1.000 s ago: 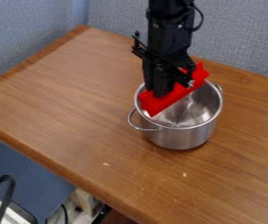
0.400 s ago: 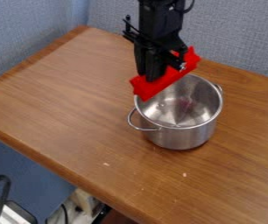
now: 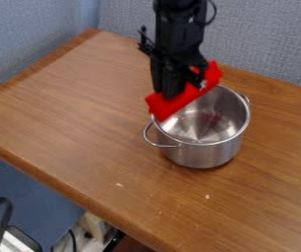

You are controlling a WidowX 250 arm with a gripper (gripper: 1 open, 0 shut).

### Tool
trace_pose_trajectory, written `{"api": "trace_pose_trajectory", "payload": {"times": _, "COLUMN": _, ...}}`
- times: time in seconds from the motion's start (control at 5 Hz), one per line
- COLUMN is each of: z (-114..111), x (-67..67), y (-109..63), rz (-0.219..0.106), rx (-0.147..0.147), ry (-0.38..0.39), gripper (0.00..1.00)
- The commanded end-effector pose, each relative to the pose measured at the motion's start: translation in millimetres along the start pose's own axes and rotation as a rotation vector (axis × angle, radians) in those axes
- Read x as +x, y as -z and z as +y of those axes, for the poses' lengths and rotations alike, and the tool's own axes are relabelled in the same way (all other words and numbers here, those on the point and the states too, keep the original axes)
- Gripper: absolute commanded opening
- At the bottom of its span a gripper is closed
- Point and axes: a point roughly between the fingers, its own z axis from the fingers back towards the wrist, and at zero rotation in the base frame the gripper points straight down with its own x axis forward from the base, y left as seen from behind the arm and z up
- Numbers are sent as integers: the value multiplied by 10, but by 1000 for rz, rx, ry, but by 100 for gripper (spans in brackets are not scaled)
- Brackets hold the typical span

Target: Put the red object in the metal pot

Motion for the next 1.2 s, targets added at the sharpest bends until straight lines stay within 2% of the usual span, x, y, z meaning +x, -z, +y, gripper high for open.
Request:
{"api": "trace_pose_trajectory", "payload": {"times": 0.0, "z": -37, "x": 14, "y": 84, "rz": -7, "rx": 9, "ry": 13, "gripper": 0}}
{"api": "trace_pose_trajectory", "payload": {"times": 0.2, "z": -90, "x": 35, "y": 218, "rz": 0, "rx": -9, "ry": 18, "gripper": 0}}
{"api": "trace_pose_trajectory", "payload": {"times": 0.4, "z": -47, "x": 45, "y": 40, "rz": -28, "rx": -11, "ry": -5, "gripper": 0}}
{"api": "trace_pose_trajectory", "payload": {"times": 0.6, "z": -39, "x": 54, "y": -67, "rz": -54, "rx": -3, "ry": -15, "gripper": 0}}
{"api": "trace_pose_trajectory", "payload": {"times": 0.8, "z": -1, "x": 87, "y": -288, "rz": -105, "rx": 12, "ry": -35, "gripper": 0}}
{"api": "trace_pose_trajectory", "payload": {"times": 1.0, "z": -3, "x": 84, "y": -265, "rz": -118, "rx": 10, "ry": -37, "gripper": 0}}
